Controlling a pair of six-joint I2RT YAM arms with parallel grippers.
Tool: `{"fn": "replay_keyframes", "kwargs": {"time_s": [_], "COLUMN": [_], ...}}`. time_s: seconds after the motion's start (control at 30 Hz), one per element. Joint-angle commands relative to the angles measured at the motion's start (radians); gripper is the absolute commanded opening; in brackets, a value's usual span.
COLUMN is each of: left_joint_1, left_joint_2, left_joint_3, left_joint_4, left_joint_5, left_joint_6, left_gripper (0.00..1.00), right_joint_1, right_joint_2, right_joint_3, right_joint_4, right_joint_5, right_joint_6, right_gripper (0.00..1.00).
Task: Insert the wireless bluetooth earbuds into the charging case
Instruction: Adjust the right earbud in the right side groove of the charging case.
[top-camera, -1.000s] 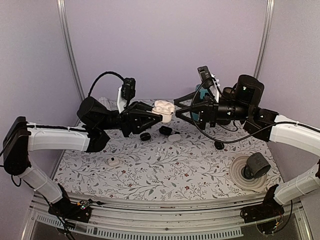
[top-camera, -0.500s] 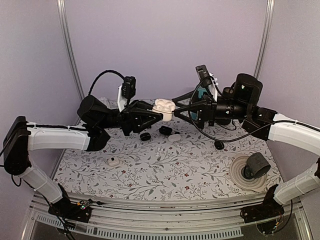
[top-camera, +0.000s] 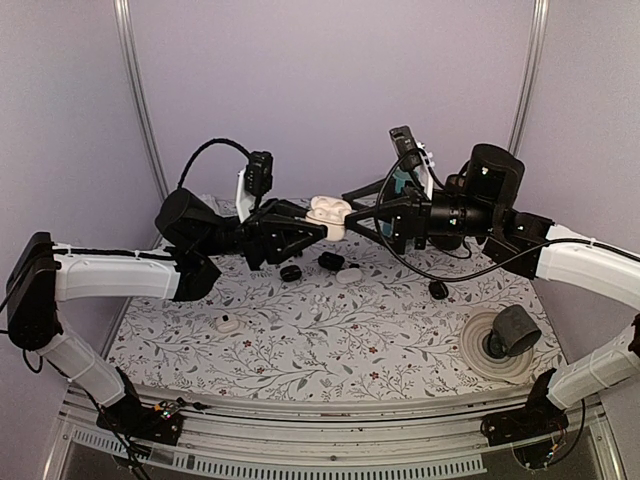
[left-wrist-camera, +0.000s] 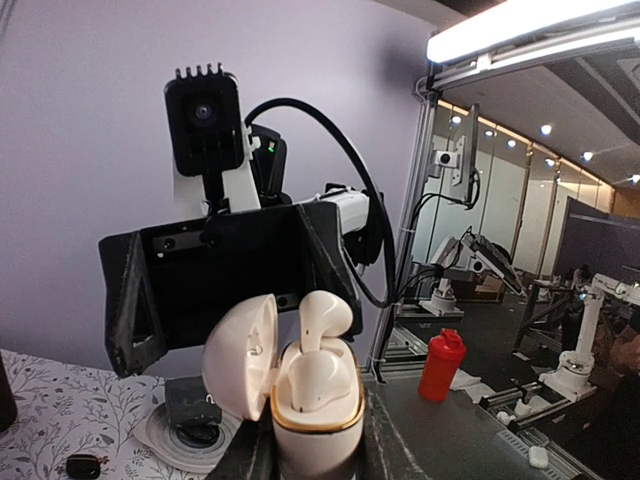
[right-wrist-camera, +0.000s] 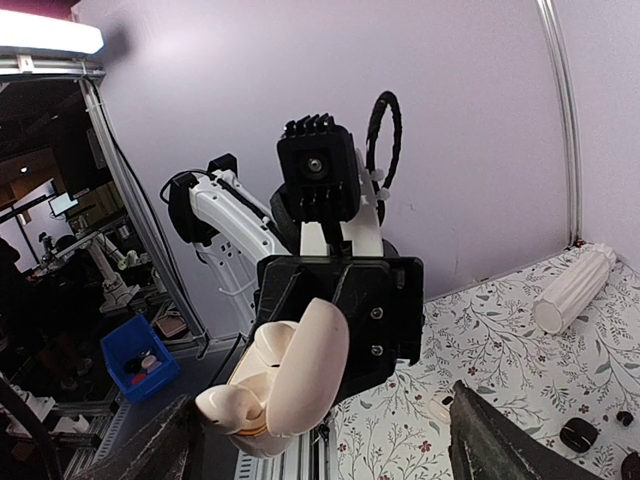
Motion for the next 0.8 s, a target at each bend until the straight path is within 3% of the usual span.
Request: {"fn": "replay_keyframes", "kwargs": {"time_s": [0.0,0.2,0.37,0.77], "left_joint_1": [-0.01,0.006,0.014,0.032], "left_joint_2": [-0.001,-0.019,-0.024,-0.044], "left_joint_3": [0.021,0.004,-0.001,-0.001], "left_joint_4": [-0.007,-0.02,-0.022,-0.078], "left_joint_5": [0.01,-0.028,-0.031,-0.052], "left_joint_6": [0.026,0.039,0.035,0.081], "left_gripper": [0.0,0.0,0.0,0.0], "right_joint_1": [0.004,0.003,0.004,0.076], "right_joint_2": [0.006,-0.042,-0.082,-0.112], "right_joint_3": [0.033,0.002,-0.025,-0.013], "right_joint_4": [-0.009,-0.018,-0.03,-0.119], "right_joint_5": [0.017,0.016,0.025,0.14], "right_joint_6": [0.007,-0.018,-0.03,-0.121], "right_gripper": [0.85,0.95,0.95,0.68]}}
